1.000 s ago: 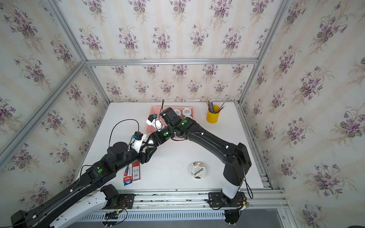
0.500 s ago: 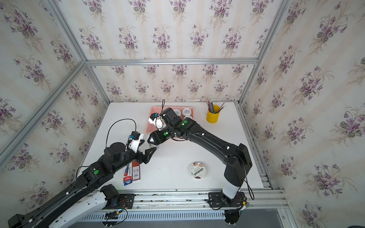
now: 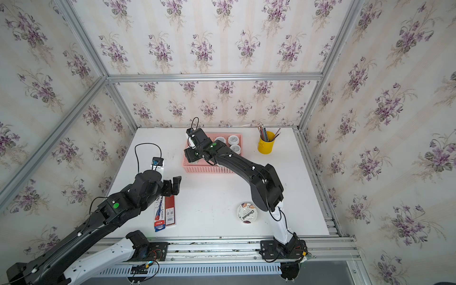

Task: Put the yogurt in the basket
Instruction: Place the yogurt in the basket.

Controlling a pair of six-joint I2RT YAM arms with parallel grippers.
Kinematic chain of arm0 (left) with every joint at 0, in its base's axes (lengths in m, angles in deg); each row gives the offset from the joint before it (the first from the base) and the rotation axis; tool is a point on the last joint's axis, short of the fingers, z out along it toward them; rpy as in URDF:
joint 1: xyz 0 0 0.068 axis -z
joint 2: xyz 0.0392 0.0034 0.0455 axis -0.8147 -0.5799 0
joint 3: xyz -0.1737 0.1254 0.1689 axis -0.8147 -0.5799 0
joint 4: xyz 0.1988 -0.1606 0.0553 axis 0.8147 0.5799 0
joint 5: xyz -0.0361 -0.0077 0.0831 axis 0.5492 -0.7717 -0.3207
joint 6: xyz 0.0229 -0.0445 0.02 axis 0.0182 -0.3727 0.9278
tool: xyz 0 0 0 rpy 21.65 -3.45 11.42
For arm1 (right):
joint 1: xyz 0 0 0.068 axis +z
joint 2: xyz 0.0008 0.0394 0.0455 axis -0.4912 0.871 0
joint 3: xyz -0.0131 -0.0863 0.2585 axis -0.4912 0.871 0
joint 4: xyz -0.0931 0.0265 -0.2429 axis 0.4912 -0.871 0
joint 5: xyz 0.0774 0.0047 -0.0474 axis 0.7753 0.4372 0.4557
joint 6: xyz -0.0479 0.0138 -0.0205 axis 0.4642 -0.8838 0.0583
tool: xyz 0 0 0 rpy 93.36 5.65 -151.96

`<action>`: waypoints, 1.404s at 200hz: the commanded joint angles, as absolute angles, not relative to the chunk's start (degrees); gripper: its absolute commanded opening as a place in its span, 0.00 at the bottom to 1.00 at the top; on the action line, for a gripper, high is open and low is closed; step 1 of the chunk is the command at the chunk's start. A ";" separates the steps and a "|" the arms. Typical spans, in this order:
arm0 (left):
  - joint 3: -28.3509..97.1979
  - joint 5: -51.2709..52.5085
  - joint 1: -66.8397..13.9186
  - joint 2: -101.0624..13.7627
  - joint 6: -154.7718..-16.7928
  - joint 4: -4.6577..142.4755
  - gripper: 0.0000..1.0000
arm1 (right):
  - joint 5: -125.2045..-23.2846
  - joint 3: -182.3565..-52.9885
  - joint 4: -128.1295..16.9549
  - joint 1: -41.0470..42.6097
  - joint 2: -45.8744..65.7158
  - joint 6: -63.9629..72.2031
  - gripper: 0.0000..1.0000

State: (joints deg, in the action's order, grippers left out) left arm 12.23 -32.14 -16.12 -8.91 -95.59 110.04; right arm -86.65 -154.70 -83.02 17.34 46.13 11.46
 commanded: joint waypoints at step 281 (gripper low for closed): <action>20.50 -14.95 -33.05 -19.27 -89.79 109.81 0.99 | -95.92 -176.62 -74.91 10.35 73.51 11.31 0.74</action>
